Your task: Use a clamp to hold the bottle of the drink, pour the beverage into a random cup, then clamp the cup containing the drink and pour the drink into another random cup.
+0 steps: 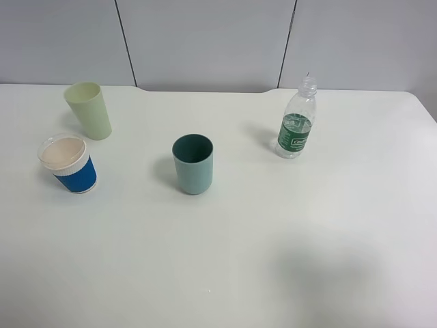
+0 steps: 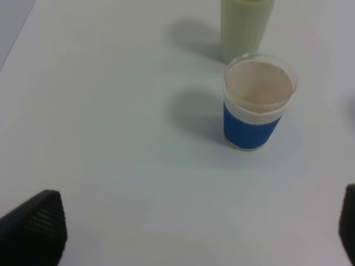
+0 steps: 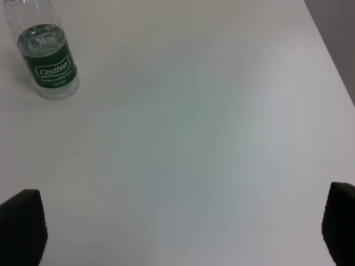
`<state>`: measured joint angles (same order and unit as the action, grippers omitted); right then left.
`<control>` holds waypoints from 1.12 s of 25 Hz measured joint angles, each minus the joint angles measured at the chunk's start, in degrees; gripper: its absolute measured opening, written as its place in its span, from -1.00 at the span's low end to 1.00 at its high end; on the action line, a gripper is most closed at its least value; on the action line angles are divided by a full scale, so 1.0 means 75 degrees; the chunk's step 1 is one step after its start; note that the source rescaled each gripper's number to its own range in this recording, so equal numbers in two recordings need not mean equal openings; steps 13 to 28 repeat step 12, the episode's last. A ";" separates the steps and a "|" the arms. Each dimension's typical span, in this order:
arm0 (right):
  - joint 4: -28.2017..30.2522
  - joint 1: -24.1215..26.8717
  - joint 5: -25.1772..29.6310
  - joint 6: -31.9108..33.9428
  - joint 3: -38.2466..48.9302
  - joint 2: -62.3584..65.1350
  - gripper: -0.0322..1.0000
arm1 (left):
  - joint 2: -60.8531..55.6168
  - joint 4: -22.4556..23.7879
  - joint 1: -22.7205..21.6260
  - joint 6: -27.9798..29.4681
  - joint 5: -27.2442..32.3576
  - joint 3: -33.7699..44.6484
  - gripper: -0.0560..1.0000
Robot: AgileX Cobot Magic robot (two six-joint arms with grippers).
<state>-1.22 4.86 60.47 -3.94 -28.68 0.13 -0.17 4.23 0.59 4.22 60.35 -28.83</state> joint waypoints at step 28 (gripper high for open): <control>0.0000 0.0000 0.0000 0.0000 0.0000 0.0000 1.00 | 0.0000 0.0000 0.0000 0.0000 0.0000 0.0000 1.00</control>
